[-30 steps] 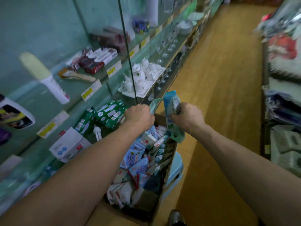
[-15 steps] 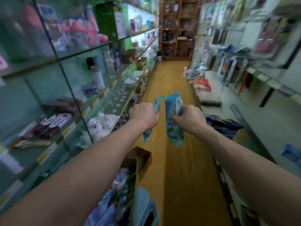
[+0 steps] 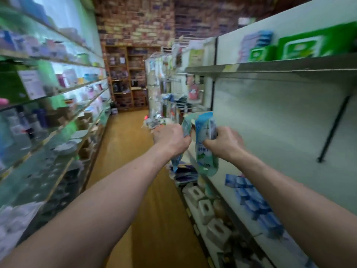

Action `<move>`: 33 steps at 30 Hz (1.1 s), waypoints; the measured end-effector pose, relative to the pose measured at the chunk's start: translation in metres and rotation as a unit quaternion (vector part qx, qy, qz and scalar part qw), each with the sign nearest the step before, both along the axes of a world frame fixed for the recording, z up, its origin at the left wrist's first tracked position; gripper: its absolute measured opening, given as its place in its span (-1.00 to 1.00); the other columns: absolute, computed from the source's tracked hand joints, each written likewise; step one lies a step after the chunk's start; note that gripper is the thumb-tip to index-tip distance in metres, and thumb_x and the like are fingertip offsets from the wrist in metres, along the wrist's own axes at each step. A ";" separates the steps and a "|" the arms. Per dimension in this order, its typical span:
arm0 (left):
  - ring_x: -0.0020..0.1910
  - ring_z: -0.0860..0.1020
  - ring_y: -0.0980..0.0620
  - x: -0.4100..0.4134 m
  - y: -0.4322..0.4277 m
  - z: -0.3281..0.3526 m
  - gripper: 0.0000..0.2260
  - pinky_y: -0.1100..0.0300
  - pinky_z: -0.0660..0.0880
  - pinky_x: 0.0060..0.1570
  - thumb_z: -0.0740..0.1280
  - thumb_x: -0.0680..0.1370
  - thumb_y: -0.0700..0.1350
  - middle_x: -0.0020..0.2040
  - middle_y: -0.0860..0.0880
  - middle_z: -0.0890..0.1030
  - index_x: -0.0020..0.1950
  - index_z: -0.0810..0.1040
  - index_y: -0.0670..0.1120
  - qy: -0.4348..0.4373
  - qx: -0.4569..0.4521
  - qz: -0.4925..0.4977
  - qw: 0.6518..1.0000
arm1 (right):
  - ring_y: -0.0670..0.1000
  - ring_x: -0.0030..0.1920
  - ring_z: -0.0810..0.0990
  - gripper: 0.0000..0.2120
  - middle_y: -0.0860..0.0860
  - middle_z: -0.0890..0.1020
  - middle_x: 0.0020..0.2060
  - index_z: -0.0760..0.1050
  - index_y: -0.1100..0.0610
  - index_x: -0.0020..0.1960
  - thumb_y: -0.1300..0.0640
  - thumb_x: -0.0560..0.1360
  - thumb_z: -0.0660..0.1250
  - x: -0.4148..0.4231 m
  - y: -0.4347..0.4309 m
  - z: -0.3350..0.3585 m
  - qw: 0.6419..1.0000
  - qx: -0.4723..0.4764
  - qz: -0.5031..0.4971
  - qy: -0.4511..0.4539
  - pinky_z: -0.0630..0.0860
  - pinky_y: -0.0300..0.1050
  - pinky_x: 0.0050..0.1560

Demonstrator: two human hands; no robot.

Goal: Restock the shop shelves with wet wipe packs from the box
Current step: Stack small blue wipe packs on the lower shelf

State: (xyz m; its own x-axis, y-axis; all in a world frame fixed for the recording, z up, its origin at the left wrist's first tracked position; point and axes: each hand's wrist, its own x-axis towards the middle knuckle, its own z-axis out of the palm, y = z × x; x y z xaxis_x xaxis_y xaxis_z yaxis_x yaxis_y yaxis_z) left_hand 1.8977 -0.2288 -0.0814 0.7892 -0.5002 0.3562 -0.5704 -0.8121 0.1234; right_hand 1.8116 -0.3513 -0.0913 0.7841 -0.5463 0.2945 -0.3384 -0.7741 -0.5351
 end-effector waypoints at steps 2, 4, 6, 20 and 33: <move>-0.19 0.46 -0.09 -0.019 -0.041 0.003 -0.71 0.13 0.37 -0.20 0.18 0.59 0.12 -0.20 -0.05 0.48 -0.14 0.45 -0.08 -0.008 -0.012 -0.034 0.999 | 0.12 -0.14 0.58 -0.88 0.07 0.63 -0.17 0.54 0.07 -0.14 0.02 0.43 0.37 -0.028 -0.036 0.004 0.999 -0.002 -0.041 -0.003 0.47 -0.10 -0.21; -0.19 0.46 -0.09 -0.038 -0.079 0.006 -0.71 0.13 0.37 -0.22 0.19 0.58 0.12 -0.19 -0.07 0.48 -0.15 0.44 -0.08 -0.012 -0.020 -0.067 0.998 | 0.13 -0.12 0.60 -0.86 0.08 0.65 -0.14 0.57 0.09 -0.10 0.03 0.42 0.36 -0.054 -0.070 0.007 0.997 -0.005 -0.082 -0.003 0.51 -0.08 -0.17; -0.19 0.45 -0.10 -0.056 -0.115 0.008 -0.74 0.13 0.36 -0.23 0.20 0.57 0.11 -0.19 -0.06 0.47 -0.13 0.44 -0.07 -0.005 -0.022 -0.098 0.995 | 0.12 -0.14 0.60 -0.86 0.08 0.65 -0.16 0.56 0.09 -0.12 0.03 0.42 0.36 -0.080 -0.099 0.009 0.993 -0.006 -0.120 -0.003 0.50 -0.10 -0.21; -0.18 0.58 -0.09 -0.137 -0.298 0.000 -0.74 0.19 0.46 -0.22 0.23 0.58 0.09 -0.18 -0.05 0.58 -0.19 0.46 -0.07 0.128 -0.062 -0.296 0.944 | 0.09 -0.25 0.59 -0.85 0.05 0.61 -0.27 0.56 0.14 -0.16 0.04 0.41 0.39 -0.196 -0.227 -0.002 0.943 0.026 -0.332 -0.027 0.41 -0.17 -0.36; -0.15 0.58 -0.06 -0.159 -0.387 0.002 -0.72 0.17 0.50 -0.20 0.24 0.58 0.13 -0.14 -0.05 0.57 -0.01 0.53 -0.08 0.134 -0.059 -0.434 0.889 | 0.08 -0.26 0.54 -0.77 0.02 0.53 -0.33 0.43 0.11 -0.29 0.04 0.45 0.39 -0.224 -0.266 0.004 0.884 0.032 -0.465 -0.041 0.37 -0.17 -0.32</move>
State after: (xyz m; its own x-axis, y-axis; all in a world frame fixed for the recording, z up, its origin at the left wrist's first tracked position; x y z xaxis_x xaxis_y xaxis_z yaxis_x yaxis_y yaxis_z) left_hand 1.7386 -0.6156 -0.0795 0.1898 -0.9336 0.3040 -0.9125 -0.0535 0.4055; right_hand 1.5880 -0.6176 -0.0871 -0.0360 -0.9609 0.2746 -0.7710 -0.1481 -0.6194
